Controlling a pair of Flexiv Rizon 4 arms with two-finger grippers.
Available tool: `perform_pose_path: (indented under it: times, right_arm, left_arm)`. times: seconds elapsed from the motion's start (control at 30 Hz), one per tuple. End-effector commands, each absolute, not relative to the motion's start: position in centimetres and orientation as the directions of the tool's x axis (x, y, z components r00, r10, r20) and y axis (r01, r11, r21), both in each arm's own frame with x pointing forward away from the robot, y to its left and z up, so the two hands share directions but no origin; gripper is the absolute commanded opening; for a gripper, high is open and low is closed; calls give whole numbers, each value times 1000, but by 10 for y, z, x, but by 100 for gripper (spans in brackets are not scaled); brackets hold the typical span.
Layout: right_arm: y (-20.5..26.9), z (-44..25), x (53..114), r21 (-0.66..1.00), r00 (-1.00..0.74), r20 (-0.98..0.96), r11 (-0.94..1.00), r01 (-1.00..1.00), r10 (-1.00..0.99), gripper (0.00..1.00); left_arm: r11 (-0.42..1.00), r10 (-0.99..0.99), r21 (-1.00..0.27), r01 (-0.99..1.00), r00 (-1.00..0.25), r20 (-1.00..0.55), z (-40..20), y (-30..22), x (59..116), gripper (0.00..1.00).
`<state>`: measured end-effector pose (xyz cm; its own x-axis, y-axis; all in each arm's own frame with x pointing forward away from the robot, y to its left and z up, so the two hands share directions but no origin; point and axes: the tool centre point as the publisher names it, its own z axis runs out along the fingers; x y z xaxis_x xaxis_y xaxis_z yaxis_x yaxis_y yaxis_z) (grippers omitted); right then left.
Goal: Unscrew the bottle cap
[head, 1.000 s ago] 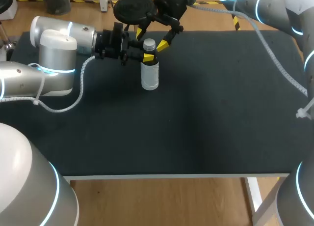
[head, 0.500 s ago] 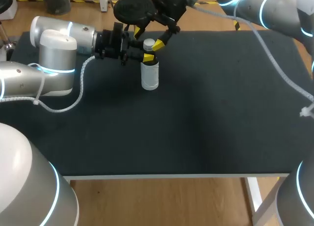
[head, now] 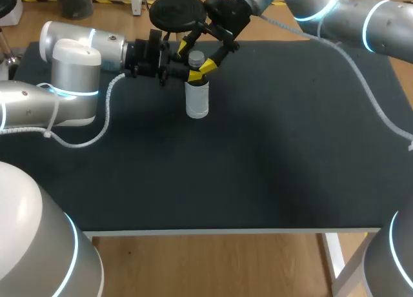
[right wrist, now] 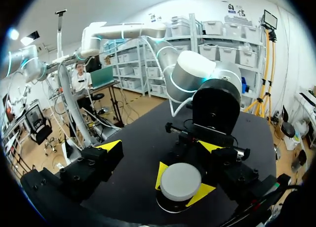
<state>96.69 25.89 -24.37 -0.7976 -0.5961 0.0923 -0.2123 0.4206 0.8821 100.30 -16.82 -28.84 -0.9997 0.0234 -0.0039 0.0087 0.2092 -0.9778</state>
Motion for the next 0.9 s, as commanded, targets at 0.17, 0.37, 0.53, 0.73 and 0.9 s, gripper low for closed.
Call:
perform_pose_path:
  times: [0.17,0.37,0.53,0.73,0.9]
  right_arm:
    - [256,-246,958,879,-982,-136,441,-181,-132,100]
    - [257,-248,959,877,-986,-132,453,-164,-102,100]
    - [258,-250,960,884,-988,-119,444,-150,-98,100]
    - [257,-252,965,884,-993,-81,455,-111,-85,100]
    - [255,-252,975,888,-997,-42,454,-68,-68,100]
  left_arm:
    - [209,22,-978,9,-1000,-4,-288,-168,1002,0]
    - [209,22,-978,9,-1000,-4,-288,-168,1002,0]
    - [209,22,-978,9,-1000,-4,-288,-168,1002,0]
    - [209,22,-978,9,-1000,-4,-288,-168,1002,0]
    - [209,22,-978,9,-1000,-4,-288,-168,1002,0]
